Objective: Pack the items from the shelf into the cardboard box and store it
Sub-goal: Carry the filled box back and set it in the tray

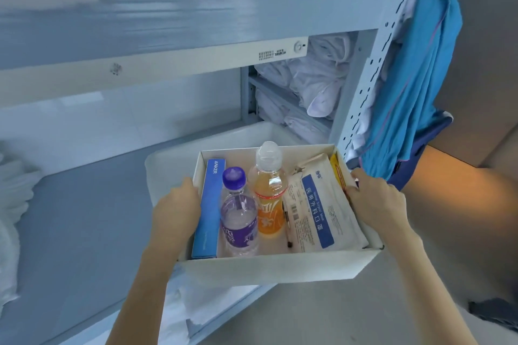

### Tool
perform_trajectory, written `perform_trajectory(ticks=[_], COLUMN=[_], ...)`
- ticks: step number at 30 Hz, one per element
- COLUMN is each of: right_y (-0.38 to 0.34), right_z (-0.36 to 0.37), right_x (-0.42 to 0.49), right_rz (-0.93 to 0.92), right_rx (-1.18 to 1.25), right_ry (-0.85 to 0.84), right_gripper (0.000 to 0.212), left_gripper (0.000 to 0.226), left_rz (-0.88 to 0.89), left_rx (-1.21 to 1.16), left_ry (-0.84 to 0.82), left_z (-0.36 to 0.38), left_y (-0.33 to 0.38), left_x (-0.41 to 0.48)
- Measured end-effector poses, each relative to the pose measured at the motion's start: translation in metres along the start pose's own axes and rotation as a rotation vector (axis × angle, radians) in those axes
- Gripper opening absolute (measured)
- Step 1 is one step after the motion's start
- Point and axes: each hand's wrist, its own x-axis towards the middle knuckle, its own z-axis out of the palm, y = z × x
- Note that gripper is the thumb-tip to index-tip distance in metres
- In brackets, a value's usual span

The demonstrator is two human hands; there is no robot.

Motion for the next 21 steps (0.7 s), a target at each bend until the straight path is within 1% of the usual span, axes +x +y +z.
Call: perform_trajectory(ticks=[5,9,12,16,21], right_y=[-0.026,-0.050,-0.065,-0.082,-0.101], right_z=[0.015,0.027,0.043,0.064,0.091], right_x=[0.054,0.100,0.136,0.181,0.228], right_rz=[-0.055,-0.128,-0.202,-0.306,-0.401], right_rx=[-0.010,0.041,0.054,0.079,0.080], right_ry=[-0.004,-0.059,-0.063,-0.065,-0.105], right_gripper=[0.024,0.016,0.013,0.017,0.024], left_gripper=[0.014,0.009,0.007,0.011,0.017], left_rz=[-0.031,-0.108,-0.141,-0.238,-0.340], left_rx=[-0.006,-0.005,0.008,0.011,-0.025], left_ry=[0.024,0.027,0.043,0.064,0.076], left_z=[0.005,0.012,0.020,0.031,0.046], left_y=[-0.009,-0.022,-0.029,-0.032,-0.028], left_x=[0.047,0.071,0.085,0.102,0.126])
